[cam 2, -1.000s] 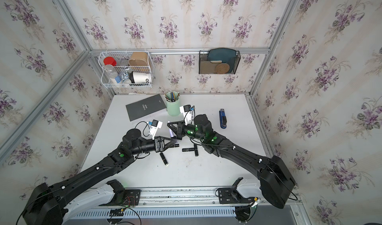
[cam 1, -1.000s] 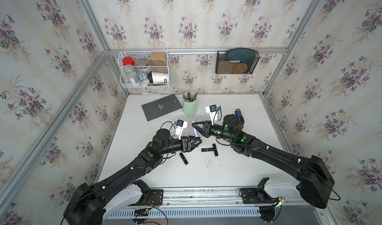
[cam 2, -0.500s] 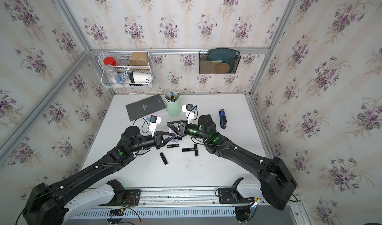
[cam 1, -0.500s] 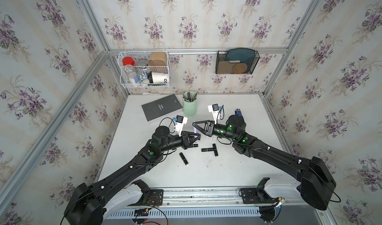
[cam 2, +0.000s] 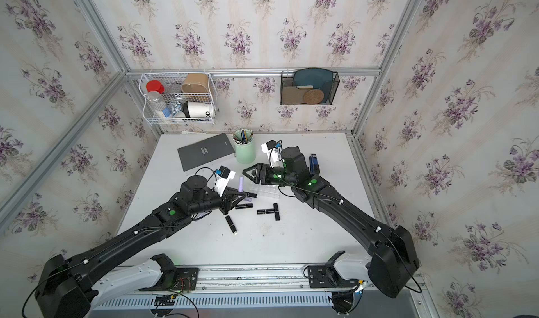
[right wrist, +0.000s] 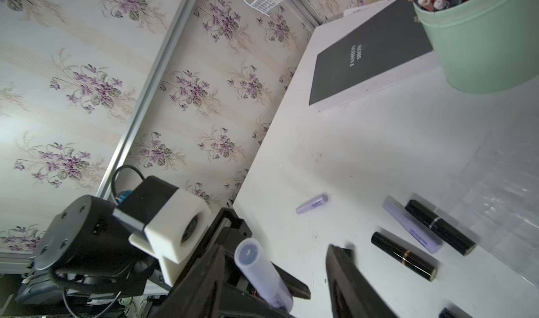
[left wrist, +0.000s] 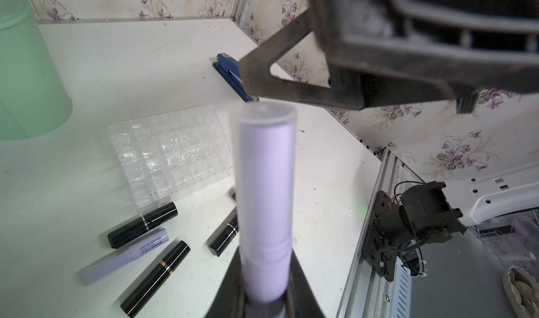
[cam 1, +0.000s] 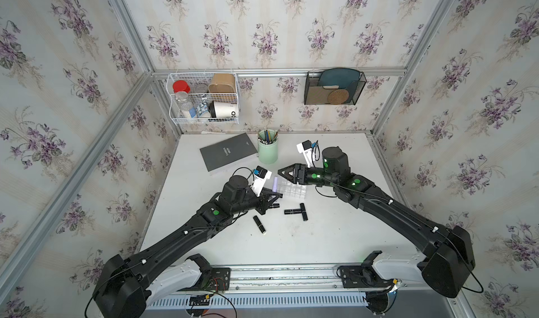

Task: Arrange the lipsticks in the organizer
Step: Pick up the lipstick at the center of the board.

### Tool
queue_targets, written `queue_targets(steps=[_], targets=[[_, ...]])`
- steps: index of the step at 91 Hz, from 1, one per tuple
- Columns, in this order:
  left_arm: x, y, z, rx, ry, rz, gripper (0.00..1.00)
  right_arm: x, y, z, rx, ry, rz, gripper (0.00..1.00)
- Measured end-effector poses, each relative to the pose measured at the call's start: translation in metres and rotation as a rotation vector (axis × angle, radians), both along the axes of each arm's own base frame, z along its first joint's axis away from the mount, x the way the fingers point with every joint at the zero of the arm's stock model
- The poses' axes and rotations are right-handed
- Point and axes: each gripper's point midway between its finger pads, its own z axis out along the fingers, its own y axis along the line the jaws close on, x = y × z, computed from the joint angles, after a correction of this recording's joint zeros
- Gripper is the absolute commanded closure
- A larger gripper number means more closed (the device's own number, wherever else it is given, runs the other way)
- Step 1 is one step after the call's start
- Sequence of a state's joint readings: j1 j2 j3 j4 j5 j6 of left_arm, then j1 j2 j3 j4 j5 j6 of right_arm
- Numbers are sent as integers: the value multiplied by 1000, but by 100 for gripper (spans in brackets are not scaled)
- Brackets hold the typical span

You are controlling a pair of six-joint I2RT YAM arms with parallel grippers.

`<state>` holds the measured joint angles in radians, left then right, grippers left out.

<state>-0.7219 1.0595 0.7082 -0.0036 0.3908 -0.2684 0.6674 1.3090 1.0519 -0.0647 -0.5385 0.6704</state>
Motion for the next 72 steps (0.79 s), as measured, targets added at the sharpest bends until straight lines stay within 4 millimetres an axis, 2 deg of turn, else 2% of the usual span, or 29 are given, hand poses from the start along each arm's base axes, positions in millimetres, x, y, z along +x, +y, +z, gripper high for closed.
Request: queue_targets(steps=[15, 31, 55, 64, 72], targets=[[-1, -3, -5, 23, -5, -12, 100, -10, 9, -14, -44, 32, 48, 52], [-2, -5, -8, 42, 0, -19, 100, -12, 14, -18, -48, 47, 70, 67], [-1, -2, -14, 69, 12, -1, 100, -8, 17, -25, -68, 60, 62, 77], [1, 0, -15, 75, 7, 14, 100, -4, 16, -29, -77, 65, 44, 76], [3, 0, -15, 78, 5, 23, 100, -3, 17, -30, -74, 75, 33, 62]])
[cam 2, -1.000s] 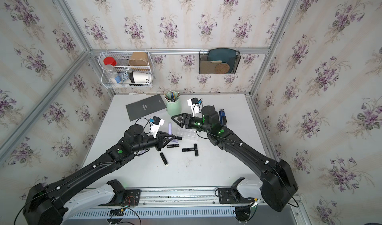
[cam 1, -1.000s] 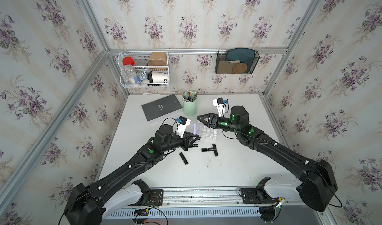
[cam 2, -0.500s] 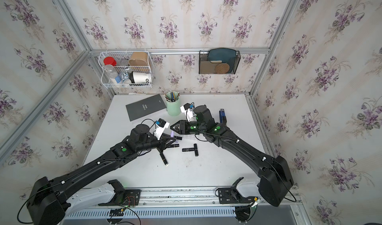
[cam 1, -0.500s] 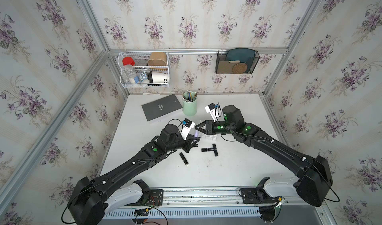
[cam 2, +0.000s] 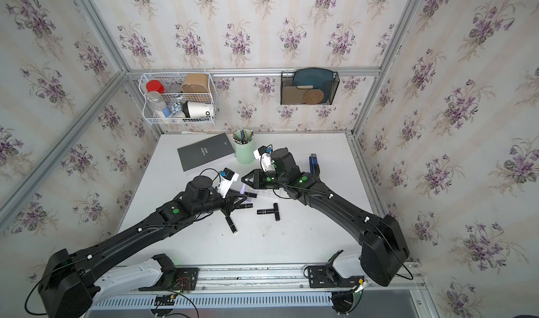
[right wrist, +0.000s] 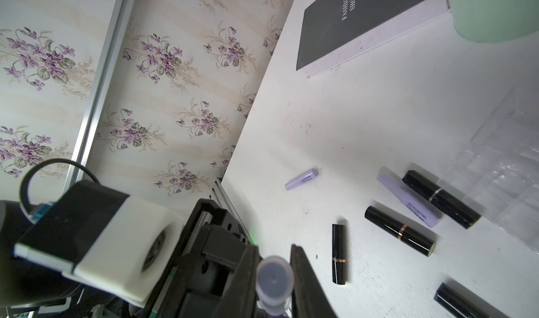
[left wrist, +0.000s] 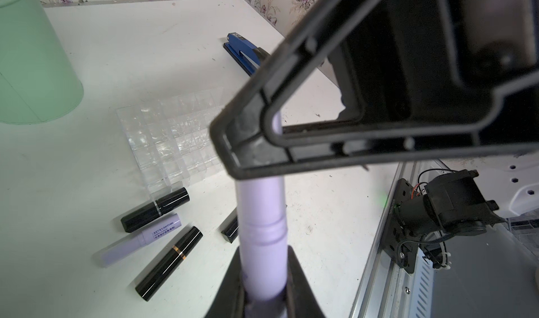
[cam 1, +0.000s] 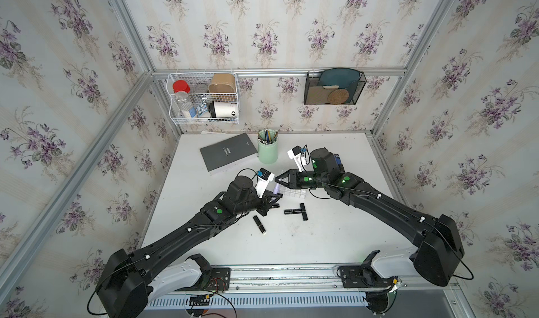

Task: Arrange the lipsticks in the organizer
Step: Pick up the lipstick at the center of the board, then place the lipstick in the storage box.

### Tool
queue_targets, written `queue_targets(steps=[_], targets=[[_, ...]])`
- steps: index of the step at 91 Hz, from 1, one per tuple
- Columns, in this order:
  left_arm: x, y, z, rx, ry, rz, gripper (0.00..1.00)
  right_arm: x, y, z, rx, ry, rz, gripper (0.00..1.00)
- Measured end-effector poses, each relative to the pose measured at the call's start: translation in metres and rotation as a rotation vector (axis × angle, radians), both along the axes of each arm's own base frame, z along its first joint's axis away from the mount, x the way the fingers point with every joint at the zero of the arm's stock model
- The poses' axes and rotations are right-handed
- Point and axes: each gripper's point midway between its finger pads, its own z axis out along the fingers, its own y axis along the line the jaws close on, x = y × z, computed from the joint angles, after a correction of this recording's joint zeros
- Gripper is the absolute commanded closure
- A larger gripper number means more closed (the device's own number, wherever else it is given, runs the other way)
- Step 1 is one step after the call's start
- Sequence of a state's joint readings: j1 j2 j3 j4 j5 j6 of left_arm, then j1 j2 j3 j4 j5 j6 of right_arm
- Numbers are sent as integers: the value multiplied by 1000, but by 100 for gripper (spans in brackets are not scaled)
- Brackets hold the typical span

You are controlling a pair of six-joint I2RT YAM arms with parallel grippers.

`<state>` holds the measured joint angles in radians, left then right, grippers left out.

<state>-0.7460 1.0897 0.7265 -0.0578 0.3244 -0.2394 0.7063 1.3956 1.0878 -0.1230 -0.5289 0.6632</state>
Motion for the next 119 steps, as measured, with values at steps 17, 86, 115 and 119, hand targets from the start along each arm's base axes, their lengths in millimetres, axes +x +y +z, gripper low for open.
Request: queue_targets(steps=[17, 86, 115, 119], targets=[[2, 0, 2, 0, -6, 8, 100, 4, -2, -6, -11, 12, -33, 63], [39, 56, 48, 42, -81, 330, 15, 92, -57, -13, -64, -57, -395, 84], [69, 175, -18, 169, 119, 785, 15, 131, -51, -69, -442, -321, -576, 87], [68, 184, -25, 161, 153, 818, 15, 139, -50, -78, -473, -339, -583, 87]])
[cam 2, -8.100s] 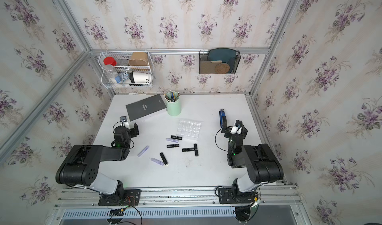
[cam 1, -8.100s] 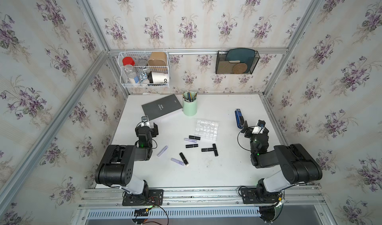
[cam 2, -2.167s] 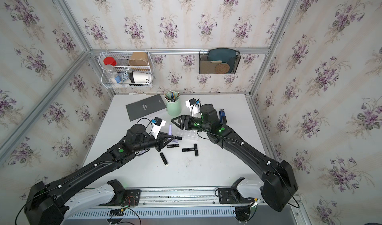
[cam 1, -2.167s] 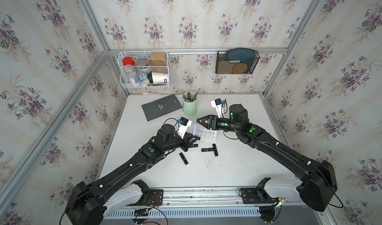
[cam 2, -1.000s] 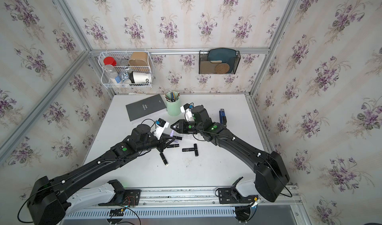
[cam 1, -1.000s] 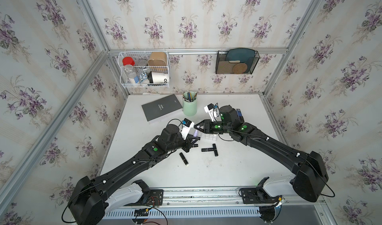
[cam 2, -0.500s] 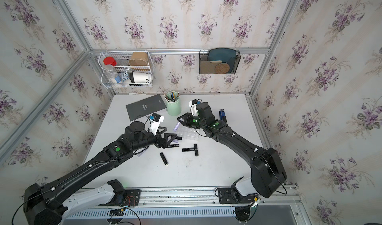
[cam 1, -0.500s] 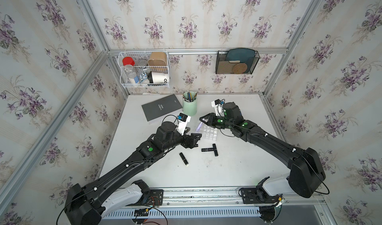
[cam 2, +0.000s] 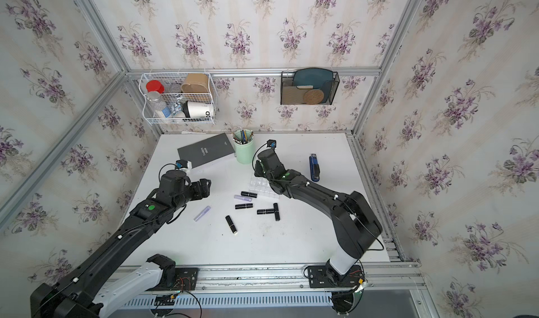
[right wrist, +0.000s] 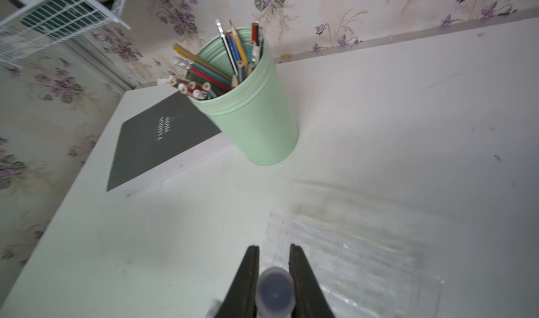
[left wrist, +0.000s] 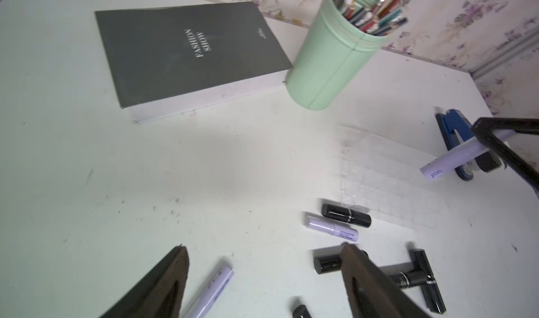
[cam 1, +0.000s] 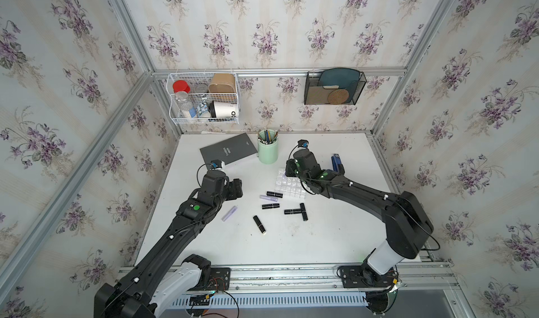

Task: Arrange the lipsticks in the organizer
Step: Place the lipstick in the storage box.

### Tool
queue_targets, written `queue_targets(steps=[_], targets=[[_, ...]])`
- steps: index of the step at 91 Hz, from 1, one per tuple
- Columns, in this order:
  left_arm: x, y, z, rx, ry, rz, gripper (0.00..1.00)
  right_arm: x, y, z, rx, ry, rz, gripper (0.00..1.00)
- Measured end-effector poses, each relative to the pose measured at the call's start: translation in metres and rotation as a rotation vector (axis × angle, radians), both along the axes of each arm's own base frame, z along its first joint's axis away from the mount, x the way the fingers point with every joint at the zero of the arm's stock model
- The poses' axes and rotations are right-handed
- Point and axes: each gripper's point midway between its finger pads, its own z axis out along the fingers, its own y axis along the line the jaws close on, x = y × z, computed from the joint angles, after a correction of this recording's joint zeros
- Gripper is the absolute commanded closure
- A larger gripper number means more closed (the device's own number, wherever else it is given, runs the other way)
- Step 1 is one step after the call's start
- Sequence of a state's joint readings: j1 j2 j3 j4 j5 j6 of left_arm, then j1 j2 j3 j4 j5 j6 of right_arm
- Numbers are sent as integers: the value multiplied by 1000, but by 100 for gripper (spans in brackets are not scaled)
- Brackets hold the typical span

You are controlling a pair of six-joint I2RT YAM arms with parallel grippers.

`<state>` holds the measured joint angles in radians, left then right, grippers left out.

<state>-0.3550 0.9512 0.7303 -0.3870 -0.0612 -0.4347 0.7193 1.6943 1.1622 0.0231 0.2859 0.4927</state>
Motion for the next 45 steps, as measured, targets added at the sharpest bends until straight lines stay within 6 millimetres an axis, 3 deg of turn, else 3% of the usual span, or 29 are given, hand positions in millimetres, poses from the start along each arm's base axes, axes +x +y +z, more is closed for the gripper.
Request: queue_targets(steps=[13, 45], targets=[[-3, 15, -19, -60, 68, 57, 15, 20, 10, -17, -61, -26, -2, 88], [-5, 10, -36, -143, 144, 51, 16, 40, 28, -24, -65, -67, 5, 90]])
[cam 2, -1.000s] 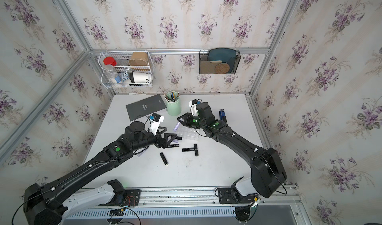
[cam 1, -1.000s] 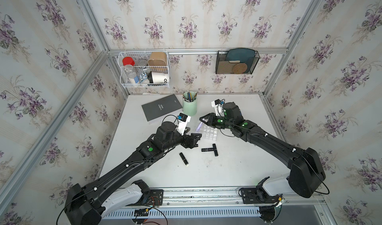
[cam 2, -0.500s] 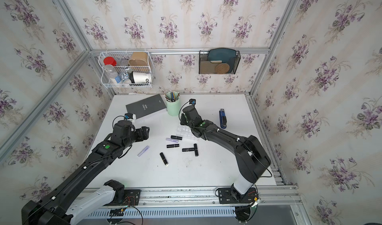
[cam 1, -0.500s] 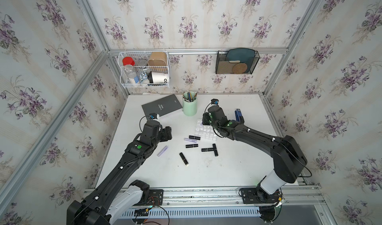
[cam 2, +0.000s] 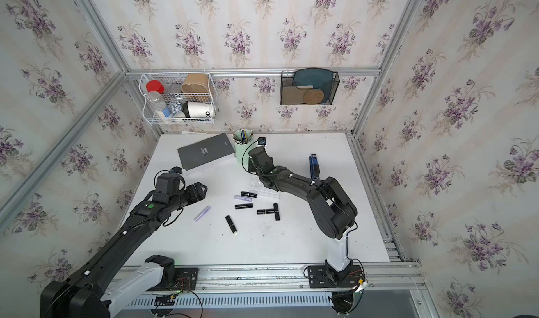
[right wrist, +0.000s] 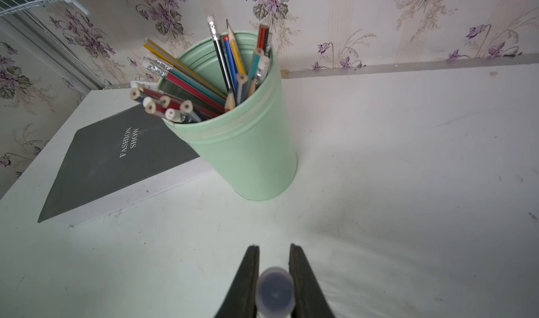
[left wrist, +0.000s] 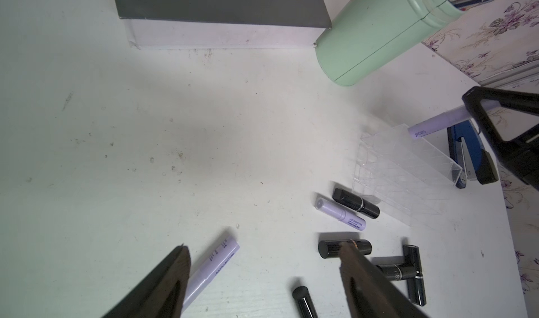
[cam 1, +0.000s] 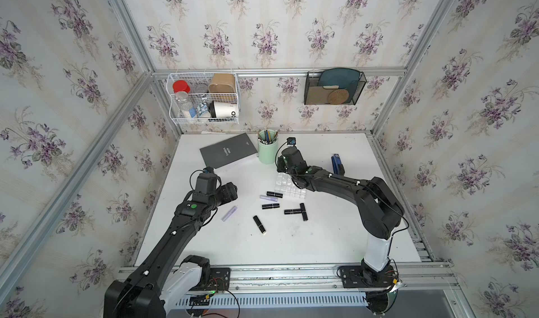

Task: Arrange the lipsticks in the organizer
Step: Place the lipstick in the storage box.

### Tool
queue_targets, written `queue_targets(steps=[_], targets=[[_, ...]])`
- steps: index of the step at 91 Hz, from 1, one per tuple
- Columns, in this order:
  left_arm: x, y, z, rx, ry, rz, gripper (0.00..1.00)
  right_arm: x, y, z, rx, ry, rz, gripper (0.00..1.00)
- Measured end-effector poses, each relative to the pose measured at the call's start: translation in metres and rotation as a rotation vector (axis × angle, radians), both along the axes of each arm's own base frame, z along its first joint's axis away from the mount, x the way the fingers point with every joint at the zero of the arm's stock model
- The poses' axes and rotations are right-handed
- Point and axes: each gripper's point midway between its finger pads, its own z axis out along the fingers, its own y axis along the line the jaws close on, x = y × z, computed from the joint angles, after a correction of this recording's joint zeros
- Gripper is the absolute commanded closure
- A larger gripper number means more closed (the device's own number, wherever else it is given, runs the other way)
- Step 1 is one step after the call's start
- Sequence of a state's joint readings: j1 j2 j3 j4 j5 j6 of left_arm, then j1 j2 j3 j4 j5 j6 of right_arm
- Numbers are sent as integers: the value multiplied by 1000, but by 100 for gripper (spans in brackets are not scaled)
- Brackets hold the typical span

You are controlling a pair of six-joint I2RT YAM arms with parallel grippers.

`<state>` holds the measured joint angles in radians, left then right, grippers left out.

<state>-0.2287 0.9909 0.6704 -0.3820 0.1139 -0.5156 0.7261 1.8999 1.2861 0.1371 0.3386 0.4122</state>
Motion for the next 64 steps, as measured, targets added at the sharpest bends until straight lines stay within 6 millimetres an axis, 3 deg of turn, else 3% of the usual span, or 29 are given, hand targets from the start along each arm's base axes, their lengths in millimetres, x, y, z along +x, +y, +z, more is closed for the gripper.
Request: queue_targets(steps=[20, 37, 64], targets=[[3, -3, -1, -34, 7, -8, 17, -1, -3, -19, -22, 21, -5, 91], [3, -5, -2, -54, 15, -15, 17, -3, -3, -24, -22, 23, -10, 90], [-4, 4, 7, -26, -1, 11, 14, -10, 3, -22, -49, 8, 3, 54]])
